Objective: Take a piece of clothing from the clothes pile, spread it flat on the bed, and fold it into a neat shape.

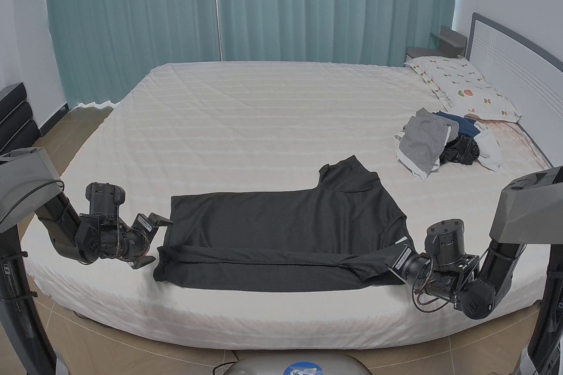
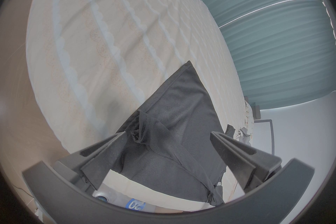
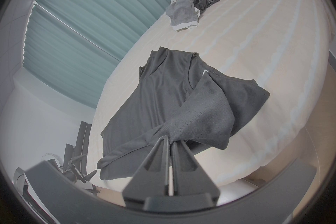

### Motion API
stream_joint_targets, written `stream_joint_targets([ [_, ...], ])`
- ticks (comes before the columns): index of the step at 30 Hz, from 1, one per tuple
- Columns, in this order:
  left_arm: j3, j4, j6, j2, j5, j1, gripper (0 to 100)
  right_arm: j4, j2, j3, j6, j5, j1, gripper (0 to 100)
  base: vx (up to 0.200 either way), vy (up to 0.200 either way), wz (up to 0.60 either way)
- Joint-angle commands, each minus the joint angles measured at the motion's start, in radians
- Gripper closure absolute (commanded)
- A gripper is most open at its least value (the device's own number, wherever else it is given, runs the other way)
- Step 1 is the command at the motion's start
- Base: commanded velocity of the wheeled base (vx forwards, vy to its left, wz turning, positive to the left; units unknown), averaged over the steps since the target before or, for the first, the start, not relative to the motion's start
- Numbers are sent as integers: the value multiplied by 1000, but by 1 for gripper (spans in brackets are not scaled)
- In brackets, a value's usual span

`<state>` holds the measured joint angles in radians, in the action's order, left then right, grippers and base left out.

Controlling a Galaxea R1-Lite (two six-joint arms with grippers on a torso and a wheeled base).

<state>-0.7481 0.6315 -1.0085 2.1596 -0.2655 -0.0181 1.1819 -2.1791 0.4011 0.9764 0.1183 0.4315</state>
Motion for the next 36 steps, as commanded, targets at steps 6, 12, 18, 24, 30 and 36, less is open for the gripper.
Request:
stream_joint_targets([
  [6, -4, -1, -1, 2, 0, 0, 0, -8, -45, -30, -30, -5, 1, 0, 0, 0, 0],
  [12, -7, -6, -2, 2, 0, 0, 0, -7, -4, -33, -47, 3, -20, 0, 0, 0, 0],
  [18, 1, 1, -2, -4, 0, 0, 0, -1, 73, -33, -79, 1, -97, 0, 0, 0, 0],
  [24, 3, 1, -2, -6, 0, 0, 0, 7, 68, -21, -87, -32, -158, 0, 67, 0, 0],
  [30, 4, -1, -2, -10, 0, 0, 0, 24, 38, -15, -90, -75, -200, 0, 133, 0, 0],
  [36, 4, -3, 1, -10, -1, 0, 0, 25, 29, -11, -88, -101, -223, 0, 0, 0, 0],
])
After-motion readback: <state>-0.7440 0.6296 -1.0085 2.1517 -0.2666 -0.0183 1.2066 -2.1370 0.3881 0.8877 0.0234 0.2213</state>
